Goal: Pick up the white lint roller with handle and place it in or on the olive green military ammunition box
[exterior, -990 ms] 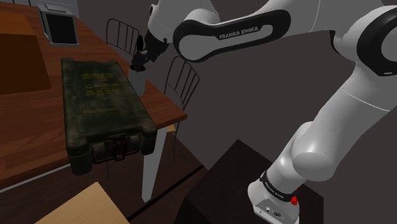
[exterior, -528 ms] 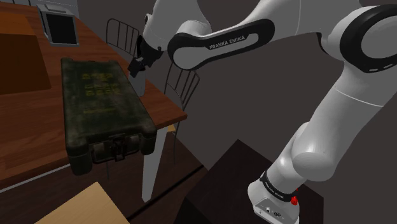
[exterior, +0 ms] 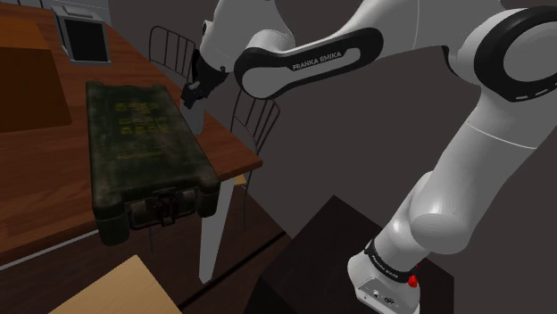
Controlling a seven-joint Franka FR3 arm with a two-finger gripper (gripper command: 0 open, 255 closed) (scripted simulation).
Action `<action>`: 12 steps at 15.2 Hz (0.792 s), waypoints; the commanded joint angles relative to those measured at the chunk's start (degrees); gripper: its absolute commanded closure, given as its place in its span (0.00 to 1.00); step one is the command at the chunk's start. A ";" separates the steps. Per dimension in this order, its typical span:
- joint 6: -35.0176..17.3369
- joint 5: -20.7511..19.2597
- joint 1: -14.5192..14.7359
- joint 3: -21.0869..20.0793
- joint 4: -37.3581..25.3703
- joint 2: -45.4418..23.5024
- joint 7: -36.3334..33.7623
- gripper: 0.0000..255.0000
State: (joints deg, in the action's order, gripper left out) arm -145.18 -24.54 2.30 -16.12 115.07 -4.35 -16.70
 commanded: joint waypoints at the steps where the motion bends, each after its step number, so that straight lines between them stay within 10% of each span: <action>1: 0.02 0.00 0.00 0.00 0.03 -0.03 0.00 1.00; 12: 1.93 1.37 -0.04 -0.19 -1.25 0.80 1.35 1.00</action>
State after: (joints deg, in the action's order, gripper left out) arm -143.81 -23.64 2.32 -16.28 114.22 -3.84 -15.86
